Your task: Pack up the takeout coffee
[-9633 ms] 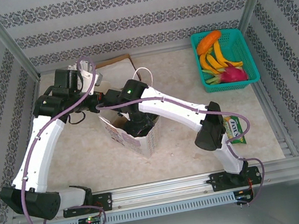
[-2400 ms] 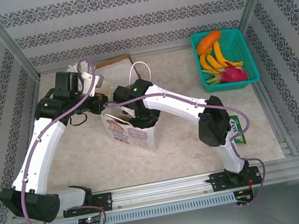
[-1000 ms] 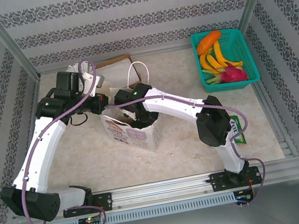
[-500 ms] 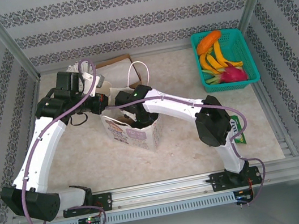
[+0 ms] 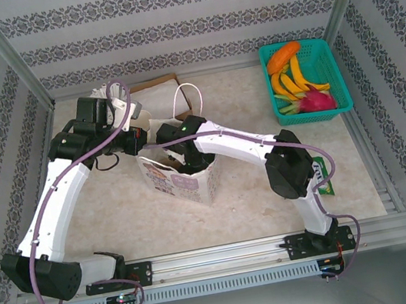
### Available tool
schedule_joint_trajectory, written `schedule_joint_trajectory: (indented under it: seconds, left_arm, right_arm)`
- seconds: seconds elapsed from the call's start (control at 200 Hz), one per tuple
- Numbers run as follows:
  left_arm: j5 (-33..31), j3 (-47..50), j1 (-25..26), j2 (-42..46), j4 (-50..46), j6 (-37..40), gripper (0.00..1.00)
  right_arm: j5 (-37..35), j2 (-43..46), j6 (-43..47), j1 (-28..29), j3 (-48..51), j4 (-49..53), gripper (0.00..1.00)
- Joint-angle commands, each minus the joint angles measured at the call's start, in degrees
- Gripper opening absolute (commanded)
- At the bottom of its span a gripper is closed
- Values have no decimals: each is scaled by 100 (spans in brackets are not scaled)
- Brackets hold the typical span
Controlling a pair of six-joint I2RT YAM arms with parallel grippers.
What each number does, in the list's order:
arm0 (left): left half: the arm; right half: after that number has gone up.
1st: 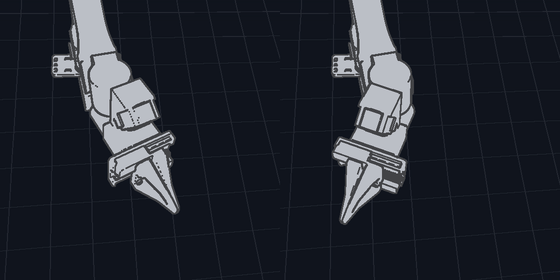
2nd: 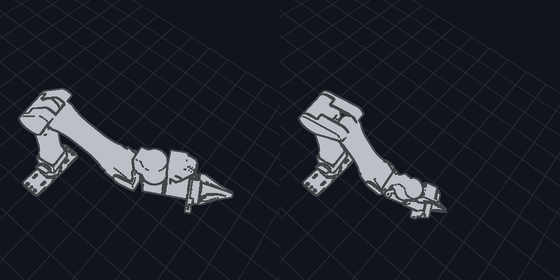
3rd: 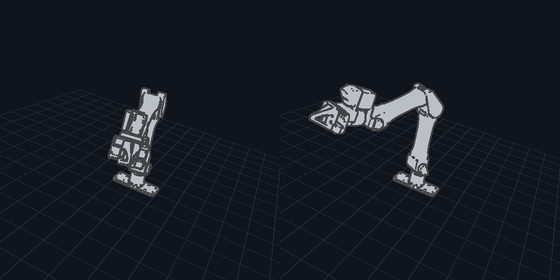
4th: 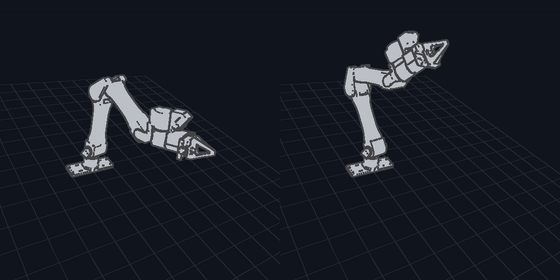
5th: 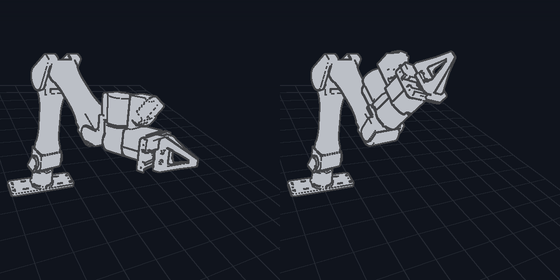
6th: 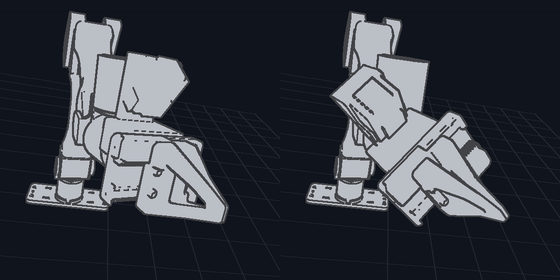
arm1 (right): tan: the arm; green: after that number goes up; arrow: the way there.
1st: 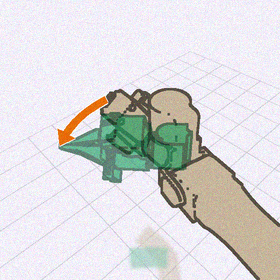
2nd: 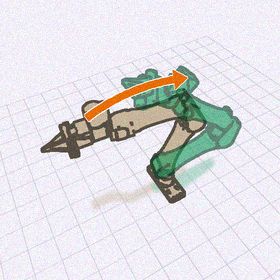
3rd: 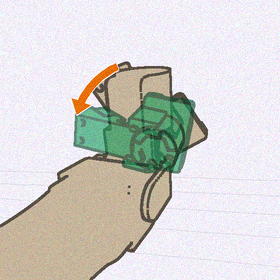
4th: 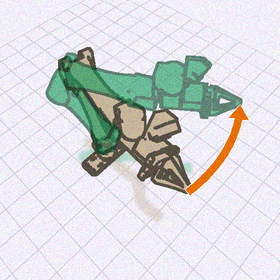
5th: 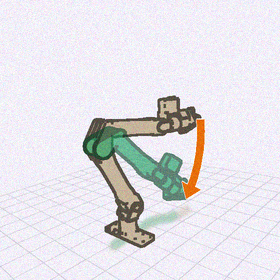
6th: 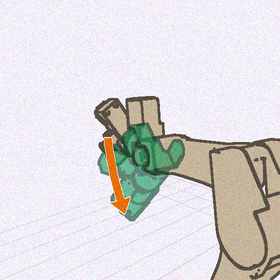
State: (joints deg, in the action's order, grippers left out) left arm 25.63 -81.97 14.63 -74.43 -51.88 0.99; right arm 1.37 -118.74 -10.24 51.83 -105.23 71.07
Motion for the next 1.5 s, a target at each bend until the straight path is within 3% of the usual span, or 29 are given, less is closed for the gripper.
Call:
schedule_joint_trajectory:
  seconds: [0.0,1.144,1.499]
  left_arm:
    - [165,41,48,-33,86,19,0]
    - [118,111,48,-200,100,-44,0]
    - [29,87,54,-98,90,-64,0]
  right_arm:
    - [-8,-314,13,-68,246,11,66]
    - [-93,-548,-13,-159,1251,-992,65]
    - [-202,-693,-4,-155,1353,-820,66]
